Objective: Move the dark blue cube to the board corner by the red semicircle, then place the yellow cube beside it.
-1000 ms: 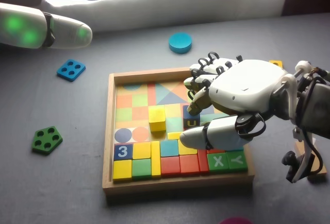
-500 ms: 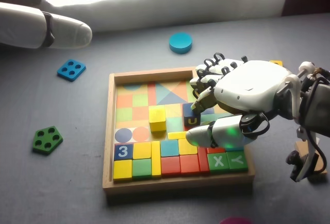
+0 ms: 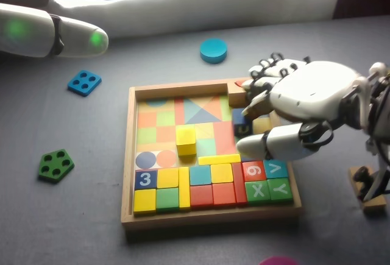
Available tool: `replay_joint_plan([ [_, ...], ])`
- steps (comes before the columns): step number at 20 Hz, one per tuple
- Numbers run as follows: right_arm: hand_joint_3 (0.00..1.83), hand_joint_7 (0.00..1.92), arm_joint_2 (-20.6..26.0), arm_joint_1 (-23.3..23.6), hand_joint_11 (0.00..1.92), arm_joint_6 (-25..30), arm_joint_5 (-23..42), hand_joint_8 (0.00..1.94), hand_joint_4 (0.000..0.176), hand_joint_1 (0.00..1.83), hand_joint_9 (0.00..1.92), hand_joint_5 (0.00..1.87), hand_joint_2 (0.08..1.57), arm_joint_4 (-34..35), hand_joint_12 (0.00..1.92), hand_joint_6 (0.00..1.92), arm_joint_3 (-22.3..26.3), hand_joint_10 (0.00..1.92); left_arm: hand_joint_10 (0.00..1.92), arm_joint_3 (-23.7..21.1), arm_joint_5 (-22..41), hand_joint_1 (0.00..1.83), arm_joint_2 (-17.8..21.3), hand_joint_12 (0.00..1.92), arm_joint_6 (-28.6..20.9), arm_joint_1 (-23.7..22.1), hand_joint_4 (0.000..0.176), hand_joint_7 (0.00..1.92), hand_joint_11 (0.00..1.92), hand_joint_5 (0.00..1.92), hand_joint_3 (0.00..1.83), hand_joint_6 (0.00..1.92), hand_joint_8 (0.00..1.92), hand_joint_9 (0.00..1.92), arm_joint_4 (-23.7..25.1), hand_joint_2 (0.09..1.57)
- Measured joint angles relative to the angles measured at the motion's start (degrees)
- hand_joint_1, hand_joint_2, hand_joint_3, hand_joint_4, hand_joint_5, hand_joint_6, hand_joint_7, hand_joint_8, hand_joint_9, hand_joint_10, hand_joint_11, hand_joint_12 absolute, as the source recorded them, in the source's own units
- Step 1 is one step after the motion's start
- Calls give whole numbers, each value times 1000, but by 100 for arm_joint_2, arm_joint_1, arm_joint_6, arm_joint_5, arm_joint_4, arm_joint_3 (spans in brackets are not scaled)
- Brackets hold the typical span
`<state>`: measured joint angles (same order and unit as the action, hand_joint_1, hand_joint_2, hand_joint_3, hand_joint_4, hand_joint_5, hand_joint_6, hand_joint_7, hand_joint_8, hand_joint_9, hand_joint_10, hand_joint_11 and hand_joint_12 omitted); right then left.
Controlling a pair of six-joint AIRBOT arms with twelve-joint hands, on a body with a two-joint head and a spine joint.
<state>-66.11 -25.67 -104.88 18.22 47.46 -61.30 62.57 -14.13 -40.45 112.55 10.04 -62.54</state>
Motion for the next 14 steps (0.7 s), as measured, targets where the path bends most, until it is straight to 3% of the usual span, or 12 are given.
replay_joint_plan([
  [9, 2, 192, 9, -72, 0, 44, 118, 9, 0, 0, 0, 644, 1165, -24, 0, 37, -387, 0, 2, 17, -2, 50, 0, 507, 11, 0, 53, 90, 0, 120, 1, 1, 2, 98, 0, 1288],
  [14, 4, 183, 9, -72, 0, 70, 122, 2, 0, 0, 0, 666, 1171, -28, 0, 43, -398, 0, 4, 17, -2, 26, 0, 486, 11, 0, 39, 91, 0, 97, 4, 2, 1, 111, 0, 1301],
])
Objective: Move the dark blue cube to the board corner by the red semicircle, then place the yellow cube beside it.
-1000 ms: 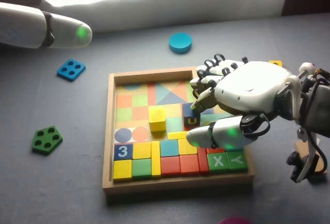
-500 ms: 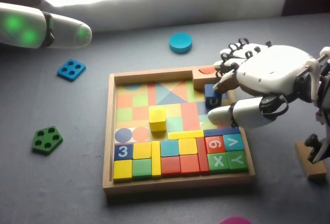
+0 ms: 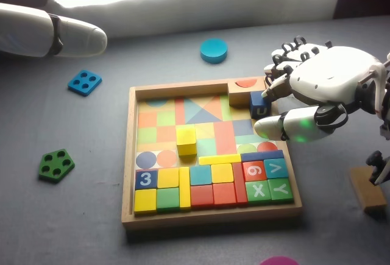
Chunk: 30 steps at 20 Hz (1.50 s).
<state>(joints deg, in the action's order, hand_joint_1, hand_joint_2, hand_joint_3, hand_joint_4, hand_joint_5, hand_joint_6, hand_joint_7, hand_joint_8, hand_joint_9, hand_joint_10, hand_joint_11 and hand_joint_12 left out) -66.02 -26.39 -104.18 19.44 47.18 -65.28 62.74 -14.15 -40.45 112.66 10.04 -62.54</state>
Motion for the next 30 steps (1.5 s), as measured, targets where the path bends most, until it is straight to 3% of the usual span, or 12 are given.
replay_joint_plan([
  [6, 4, 195, 66, 369, 0, 155, -155, 5, 0, 0, 0, 644, 1175, 63, 0, 31, 55, 0, 1, 0, -2, 33, 0, 500, 0, 0, 54, 86, 0, 107, 0, 3, 1, 95, 0, 1289],
  [13, 5, 196, 109, 728, 0, 227, -136, 12, 0, 0, 0, 639, 1181, 72, 0, 27, 452, 0, 4, 0, 0, 18, 0, 518, 0, 0, 44, 87, 0, 84, 3, 1, 0, 110, 0, 1298],
  [17, 1, 176, -317, 730, 0, 155, -197, 1, 0, 0, 0, 630, 1172, 63, 0, 22, 601, 0, 2, 0, -2, 31, 0, 542, 2, 0, 40, 94, 0, 97, 2, 5, 2, 112, 0, 1299],
  [21, 3, 186, -765, 728, 0, 59, -216, 4, 0, 0, 0, 647, 1177, 66, 0, 27, 573, 0, 5, 0, -2, 32, 0, 498, 0, 0, 48, 83, 0, 85, 0, 3, 4, 96, 0, 1294],
  [23, 4, 164, -846, 721, 0, 59, -212, 0, 0, 0, 0, 631, 1180, 63, 0, 19, 538, 0, 3, 0, -2, 71, 0, 452, 0, 0, 53, 92, 0, 107, 0, 6, 4, 88, -2, 1290],
  [30, 0, 165, -1019, 518, 0, 111, -223, 3, 0, 0, 0, 650, 1173, 85, 0, 26, 203, 0, 0, 0, -2, 36, 0, 476, 0, 0, 42, 80, 0, 107, 2, 1, 0, 83, 0, 1299],
])
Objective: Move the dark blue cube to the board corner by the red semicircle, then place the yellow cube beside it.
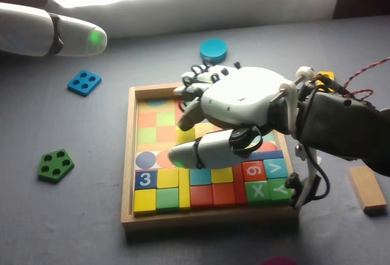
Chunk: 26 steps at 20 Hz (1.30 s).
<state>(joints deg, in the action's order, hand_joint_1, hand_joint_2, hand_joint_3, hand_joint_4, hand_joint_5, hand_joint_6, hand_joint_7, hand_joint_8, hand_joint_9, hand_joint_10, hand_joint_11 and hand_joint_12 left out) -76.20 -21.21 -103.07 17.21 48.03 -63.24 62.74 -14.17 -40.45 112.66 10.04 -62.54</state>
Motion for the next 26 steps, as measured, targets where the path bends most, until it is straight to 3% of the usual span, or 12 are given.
replay_joint_plan([
  [5, 0, 167, -44, -50, 0, 39, -96, 6, 0, 0, 0, 643, 1174, -26, 0, 21, -15, 0, 7, 0, 0, 60, 0, 556, 0, 0, 40, 150, 0, 150, 0, 6, 6, 141, 0, 1282],
  [7, 4, 169, -46, -50, 0, 39, -109, 5, 0, 0, 0, 640, 1183, -20, 0, 19, -15, 0, 1, 0, 4, 88, 0, 500, 0, 0, 52, 132, 0, 160, 0, 5, 5, 128, 0, 1274],
  [14, 1, 172, -39, -190, 0, 15, -48, 11, 0, 0, 0, 618, 1177, -20, 0, 8, -17, 0, 0, 0, -2, 6, 0, 535, 0, 0, 54, 98, 0, 115, 5, 0, 0, 113, -2, 1293],
  [26, 1, 198, 365, -273, 0, 85, -17, 10, 0, 0, 0, 658, 1179, -44, 0, 23, -186, 0, 3, 0, -4, 3, 0, 489, 0, 0, 52, 97, 0, 102, 1, 1, 2, 111, 0, 1298],
])
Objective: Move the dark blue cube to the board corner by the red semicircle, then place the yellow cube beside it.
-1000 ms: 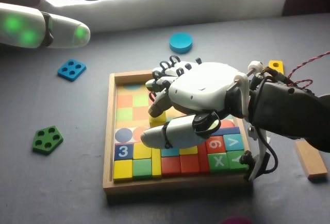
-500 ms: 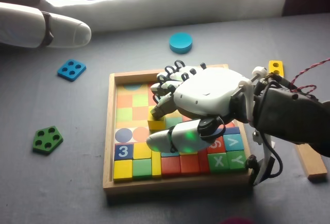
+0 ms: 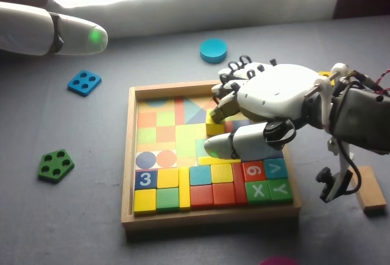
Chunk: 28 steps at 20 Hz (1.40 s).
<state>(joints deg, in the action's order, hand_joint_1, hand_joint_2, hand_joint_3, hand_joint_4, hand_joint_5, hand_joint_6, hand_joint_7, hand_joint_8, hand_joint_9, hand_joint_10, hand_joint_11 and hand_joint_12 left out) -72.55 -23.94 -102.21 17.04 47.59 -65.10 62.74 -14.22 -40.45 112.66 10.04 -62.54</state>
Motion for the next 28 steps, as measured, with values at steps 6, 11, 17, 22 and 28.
replay_joint_plan([
  [6, 1, 181, 107, -66, 0, 74, 35, 15, 0, 0, 0, 638, 1179, -24, 0, 13, -208, 0, 2, 0, -4, 13, 0, 542, 0, 0, 52, 111, 0, 125, 0, 5, 0, 122, -2, 1301],
  [11, 0, 199, 146, -107, 0, 197, 20, 16, 0, 0, 0, 643, 1172, -37, 0, 15, -387, 0, 2, 0, -9, 16, -4, 506, 0, 0, 55, 113, 0, 121, 0, 6, 3, 119, -2, 1297],
  [17, 2, 193, 201, -81, 0, 291, -85, 9, 0, 0, 0, 628, 1181, -44, 0, 7, -415, 0, 1, 0, -11, 1, -4, 540, 0, 0, 47, 113, 0, 114, 1, 0, 0, 119, 0, 1299],
  [22, 0, 182, 516, 70, 0, 234, -278, 2, 0, 0, 0, 646, 1178, 13, 0, 15, -192, 0, 1, 7, -7, 14, -4, 501, 0, 0, 45, 94, 0, 108, 0, 2, 0, 105, 0, 1300],
  [28, 1, 171, 621, 562, 0, 315, -297, 1, 0, 0, 0, 631, 1179, 20, 0, 7, -55, 0, 4, 11, -9, 38, -4, 539, 0, -2, 52, 106, 0, 126, 0, 5, 4, 112, 0, 1293],
])
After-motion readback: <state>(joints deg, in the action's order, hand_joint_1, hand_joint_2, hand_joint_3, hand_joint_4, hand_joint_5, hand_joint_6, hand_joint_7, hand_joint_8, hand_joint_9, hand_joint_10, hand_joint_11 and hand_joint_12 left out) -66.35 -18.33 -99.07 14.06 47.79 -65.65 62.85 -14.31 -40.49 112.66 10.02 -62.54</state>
